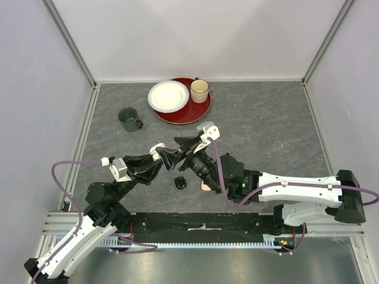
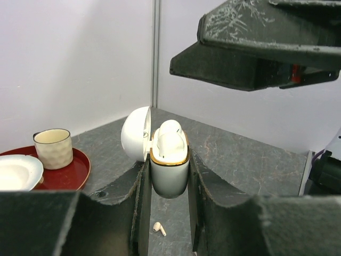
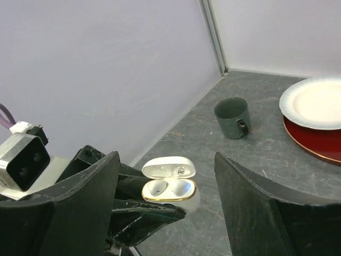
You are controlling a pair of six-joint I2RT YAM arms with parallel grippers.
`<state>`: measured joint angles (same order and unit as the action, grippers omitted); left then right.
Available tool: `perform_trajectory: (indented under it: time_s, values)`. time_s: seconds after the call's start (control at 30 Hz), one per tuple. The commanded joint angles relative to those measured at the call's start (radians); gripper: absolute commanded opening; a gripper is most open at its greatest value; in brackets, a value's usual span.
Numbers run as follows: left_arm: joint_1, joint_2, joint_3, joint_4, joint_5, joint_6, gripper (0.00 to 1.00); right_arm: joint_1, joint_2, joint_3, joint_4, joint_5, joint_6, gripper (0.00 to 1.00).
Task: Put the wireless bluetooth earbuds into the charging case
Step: Place the earbud in the charging case, then close the charging case.
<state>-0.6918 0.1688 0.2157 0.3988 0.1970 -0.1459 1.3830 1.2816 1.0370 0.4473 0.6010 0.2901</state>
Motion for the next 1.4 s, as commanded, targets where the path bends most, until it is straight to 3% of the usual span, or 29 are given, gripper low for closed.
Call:
perform_trajectory:
  time_s: [0.0, 0.2, 0.4, 0.77, 1.37]
  values:
    - [0.000, 0.008, 0.031, 0.032, 0.025, -0.034, 0.02, -0.022, -0.041, 0.073, -0.115, 0.060, 0.044, 0.79]
    - [0.000, 0.021, 0.043, 0.022, 0.025, -0.032, 0.02, -0.116, -0.057, 0.132, -0.317, -0.024, 0.155, 0.80]
    - [0.002, 0.049, 0.059, 0.014, 0.032, -0.032, 0.02, -0.304, -0.050, 0.146, -0.481, -0.269, 0.265, 0.82]
    - [0.000, 0.090, 0.083, -0.006, 0.056, -0.030, 0.02, -0.481, -0.030, 0.141, -0.564, -0.598, 0.357, 0.82]
    - [0.000, 0.279, 0.146, 0.034, 0.252, -0.055, 0.02, -0.519, 0.018, 0.161, -0.584, -0.810, 0.366, 0.83]
